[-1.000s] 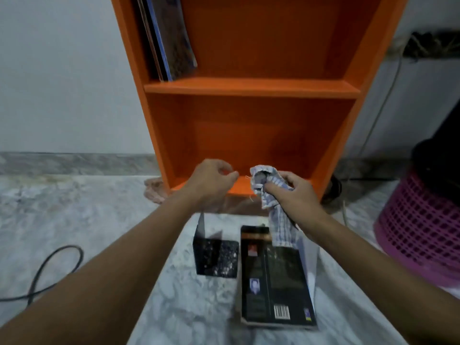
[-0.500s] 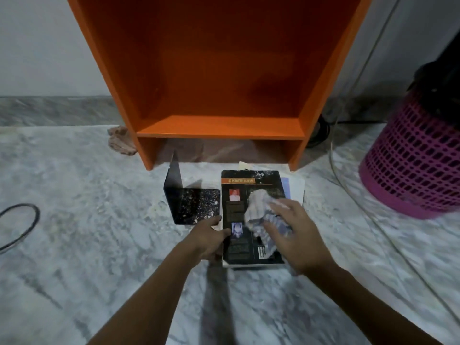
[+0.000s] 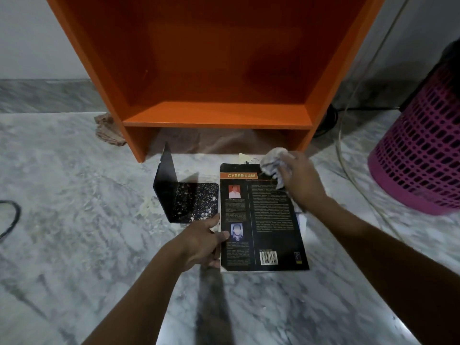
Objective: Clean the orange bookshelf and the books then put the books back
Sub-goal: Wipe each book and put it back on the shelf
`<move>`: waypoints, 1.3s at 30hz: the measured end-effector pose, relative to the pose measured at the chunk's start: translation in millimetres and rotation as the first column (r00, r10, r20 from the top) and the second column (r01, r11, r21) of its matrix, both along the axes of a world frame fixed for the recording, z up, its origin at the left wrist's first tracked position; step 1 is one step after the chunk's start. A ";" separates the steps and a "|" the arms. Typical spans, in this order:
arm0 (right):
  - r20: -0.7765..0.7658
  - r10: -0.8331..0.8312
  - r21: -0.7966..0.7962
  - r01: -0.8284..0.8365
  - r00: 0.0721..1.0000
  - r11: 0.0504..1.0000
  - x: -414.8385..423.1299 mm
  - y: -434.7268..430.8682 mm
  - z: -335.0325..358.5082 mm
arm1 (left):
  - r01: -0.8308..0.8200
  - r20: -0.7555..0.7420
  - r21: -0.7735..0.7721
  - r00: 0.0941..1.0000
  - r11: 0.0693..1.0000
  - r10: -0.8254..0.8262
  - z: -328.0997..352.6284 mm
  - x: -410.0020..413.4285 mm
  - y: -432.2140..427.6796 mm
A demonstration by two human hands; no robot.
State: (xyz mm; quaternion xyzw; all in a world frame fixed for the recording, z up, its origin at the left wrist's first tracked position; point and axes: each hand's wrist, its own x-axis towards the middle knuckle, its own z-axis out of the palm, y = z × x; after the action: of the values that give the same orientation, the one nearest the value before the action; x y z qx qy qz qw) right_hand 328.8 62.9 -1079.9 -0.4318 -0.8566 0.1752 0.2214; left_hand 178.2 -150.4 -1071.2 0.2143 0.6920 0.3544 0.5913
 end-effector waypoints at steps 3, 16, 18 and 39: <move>-0.114 -0.159 -0.010 0.159 0.981 0.987 -7.9 16.5 12.6 | 0.001 0.011 -0.002 1.000 1.000 -0.001 0.7 -0.5 0.5; 0.080 0.078 0.019 -0.079 0.994 0.997 -64.3 1.2 -4.2 | -0.060 0.071 -0.016 0.996 0.998 0.061 -2.5 -0.1 1.9; -0.001 -0.107 -0.047 0.107 0.994 0.993 -54.5 32.3 -0.5 | -0.054 0.069 -0.013 0.996 0.998 0.055 -2.4 -1.0 2.0; -0.118 -0.228 0.069 0.237 0.967 0.969 -24.5 6.6 9.3 | -0.100 0.139 -0.039 0.985 0.994 0.105 2.1 0.0 2.0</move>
State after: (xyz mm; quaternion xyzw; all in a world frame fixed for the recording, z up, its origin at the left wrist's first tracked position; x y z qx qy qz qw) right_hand 304.2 69.5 -1070.6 -0.5094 -0.7933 0.1358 0.3046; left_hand 178.2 -148.4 -1069.2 0.1434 0.6642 0.3875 0.6231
